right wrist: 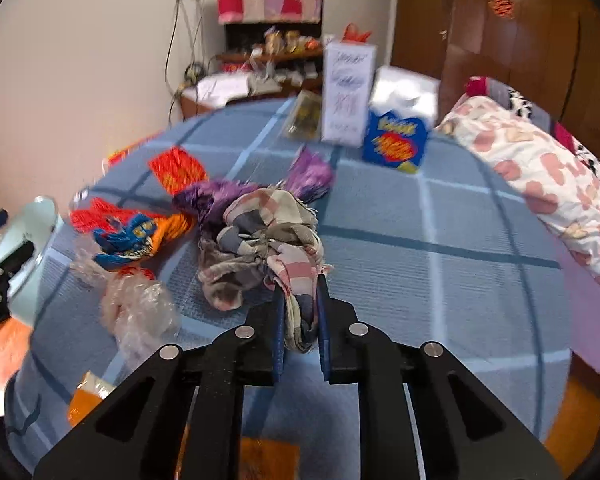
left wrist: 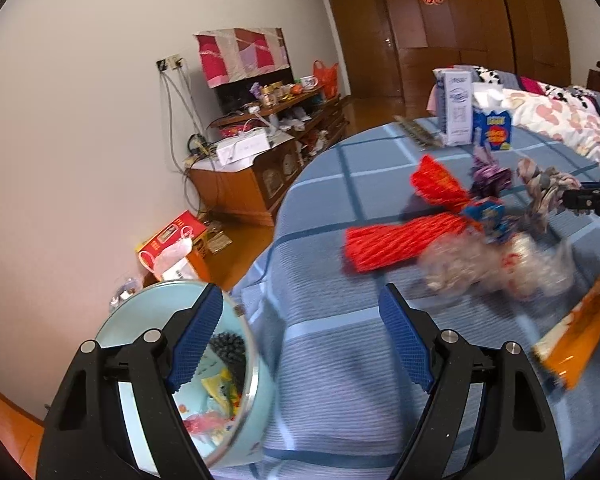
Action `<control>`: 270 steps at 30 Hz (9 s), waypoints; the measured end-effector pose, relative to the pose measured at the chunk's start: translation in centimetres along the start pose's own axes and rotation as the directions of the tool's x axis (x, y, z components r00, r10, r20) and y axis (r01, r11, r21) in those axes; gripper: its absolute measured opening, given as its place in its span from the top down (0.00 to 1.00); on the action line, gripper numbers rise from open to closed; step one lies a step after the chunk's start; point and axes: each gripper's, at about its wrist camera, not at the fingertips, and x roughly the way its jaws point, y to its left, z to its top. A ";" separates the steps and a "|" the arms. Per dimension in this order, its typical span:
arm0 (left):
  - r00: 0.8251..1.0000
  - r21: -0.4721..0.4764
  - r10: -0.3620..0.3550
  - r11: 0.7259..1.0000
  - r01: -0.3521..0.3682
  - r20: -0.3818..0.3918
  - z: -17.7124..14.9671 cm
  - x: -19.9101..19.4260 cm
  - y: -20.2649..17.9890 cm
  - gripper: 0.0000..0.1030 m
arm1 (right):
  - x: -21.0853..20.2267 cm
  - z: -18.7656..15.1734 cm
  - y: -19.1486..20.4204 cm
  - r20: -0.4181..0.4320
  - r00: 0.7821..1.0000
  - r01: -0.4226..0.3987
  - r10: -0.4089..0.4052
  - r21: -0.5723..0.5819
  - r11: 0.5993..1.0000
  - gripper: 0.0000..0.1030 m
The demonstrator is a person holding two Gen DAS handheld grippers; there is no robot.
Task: Collect trash
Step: 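Grasp the clear plastic bag with the left gripper while the right gripper holds the cloth, then carry the cloth and clear bag over the blue bucket and open both grippers, then move both open grippers back over the table toward the remaining trash, then grasp the orange candy wrapper with the right gripper while the left gripper approaches the red mesh bag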
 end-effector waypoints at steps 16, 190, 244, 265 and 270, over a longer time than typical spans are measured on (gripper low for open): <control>0.991 0.104 -0.134 0.986 0.131 0.016 2.1 -1.1 -9.5 0.19 | -6.6 -7.7 -9.2 0.044 0.986 0.152 -0.162 0.180 0.972 0.86; 0.993 -0.112 0.105 0.988 -0.111 -0.059 -7.1 -3.5 10.3 0.16 | -2.4 1.8 18.0 0.107 0.979 -0.142 0.174 -0.252 0.957 0.42; 0.996 -0.019 0.054 0.998 -0.055 -0.065 -7.2 -2.3 7.0 0.11 | 0.6 -4.2 7.8 -0.166 0.985 0.044 -0.043 0.002 0.999 0.19; 0.999 0.018 0.045 0.999 -0.044 -0.015 -3.7 -1.2 4.2 0.11 | -0.4 -5.5 2.4 -0.139 0.990 0.036 -0.026 0.068 0.997 0.48; 1.000 0.036 0.016 0.999 -0.016 -0.001 -1.7 -0.1 2.0 0.11 | -1.3 -5.3 1.8 -0.098 0.995 0.028 -0.023 0.054 0.998 0.81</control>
